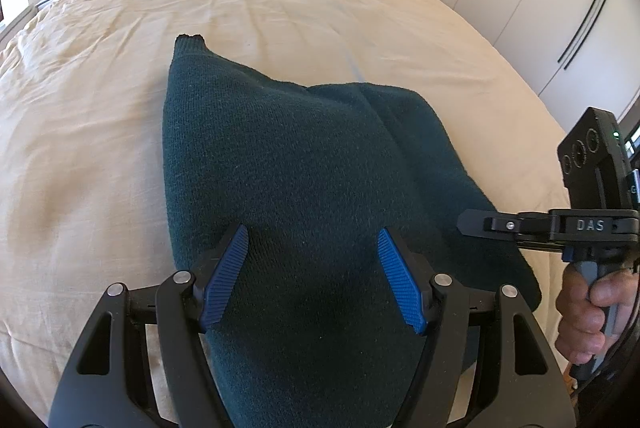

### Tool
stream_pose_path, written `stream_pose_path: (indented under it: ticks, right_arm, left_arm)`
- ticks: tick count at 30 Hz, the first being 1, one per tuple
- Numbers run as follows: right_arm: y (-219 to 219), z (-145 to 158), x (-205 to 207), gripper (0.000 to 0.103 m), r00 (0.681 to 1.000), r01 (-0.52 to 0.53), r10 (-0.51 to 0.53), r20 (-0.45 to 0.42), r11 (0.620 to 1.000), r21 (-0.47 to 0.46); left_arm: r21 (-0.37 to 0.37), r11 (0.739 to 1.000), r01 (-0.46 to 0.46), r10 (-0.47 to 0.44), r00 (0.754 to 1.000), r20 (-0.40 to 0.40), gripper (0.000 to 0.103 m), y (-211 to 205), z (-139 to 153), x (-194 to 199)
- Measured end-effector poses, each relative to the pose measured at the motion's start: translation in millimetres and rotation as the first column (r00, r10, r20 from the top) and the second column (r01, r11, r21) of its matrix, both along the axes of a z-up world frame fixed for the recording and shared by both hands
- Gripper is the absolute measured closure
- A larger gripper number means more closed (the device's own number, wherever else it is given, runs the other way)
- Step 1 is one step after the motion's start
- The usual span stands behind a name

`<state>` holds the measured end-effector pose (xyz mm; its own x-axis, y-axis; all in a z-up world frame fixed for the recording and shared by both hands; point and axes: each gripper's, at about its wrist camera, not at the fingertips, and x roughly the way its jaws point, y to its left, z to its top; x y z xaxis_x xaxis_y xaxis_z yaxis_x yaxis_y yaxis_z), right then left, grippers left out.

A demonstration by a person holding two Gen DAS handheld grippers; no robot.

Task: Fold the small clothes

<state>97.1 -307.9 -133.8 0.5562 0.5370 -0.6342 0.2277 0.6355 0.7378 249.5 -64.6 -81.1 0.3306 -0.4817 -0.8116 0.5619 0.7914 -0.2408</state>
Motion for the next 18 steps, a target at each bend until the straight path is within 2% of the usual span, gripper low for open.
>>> stream_pose_path:
  ticks: [4, 9, 12, 13, 15, 18]
  right_arm:
    - [-8.4, -4.0, -1.5, 0.092, 0.999, 0.039, -0.040, 0.009, 0.999, 0.024]
    - [-27.7, -10.1, -18.7, 0.093, 0.993, 0.107, -0.110, 0.037, 0.991, 0.085]
    - [-40.2, -46.1, -31.3, 0.095, 0.982, 0.187, -0.191, 0.002, 0.964, 0.188]
    - [-39.9, -49.2, -33.9, 0.094, 0.980, 0.195, -0.201, 0.010, 0.961, 0.196]
    - [-35.1, -42.0, -36.3, 0.093, 0.979, 0.193, -0.201, 0.030, 0.967, 0.166]
    - [-19.6, -16.3, -32.6, 0.090, 0.990, 0.133, -0.137, 0.038, 0.988, 0.078]
  left_arm:
    - [-0.041, 0.999, -0.013, 0.012, 1.000, -0.025, 0.036, 4.9, 1.5, 2.4]
    - [-0.050, 0.999, 0.005, -0.006, 1.000, -0.030, 0.036, 0.1, 1.6, -1.5]
    - [-0.063, 0.998, 0.023, -0.025, 0.999, -0.038, 0.036, -3.4, 2.3, -5.8]
    - [-0.054, 0.998, 0.029, -0.031, 0.999, -0.030, 0.036, -4.1, 2.8, -7.9]
    - [-0.050, 0.998, 0.031, -0.032, 0.999, -0.020, 0.036, -2.0, 3.1, -9.5]
    - [-0.081, 0.997, 0.013, -0.015, 0.999, -0.030, 0.036, 5.6, 4.8, -7.2]
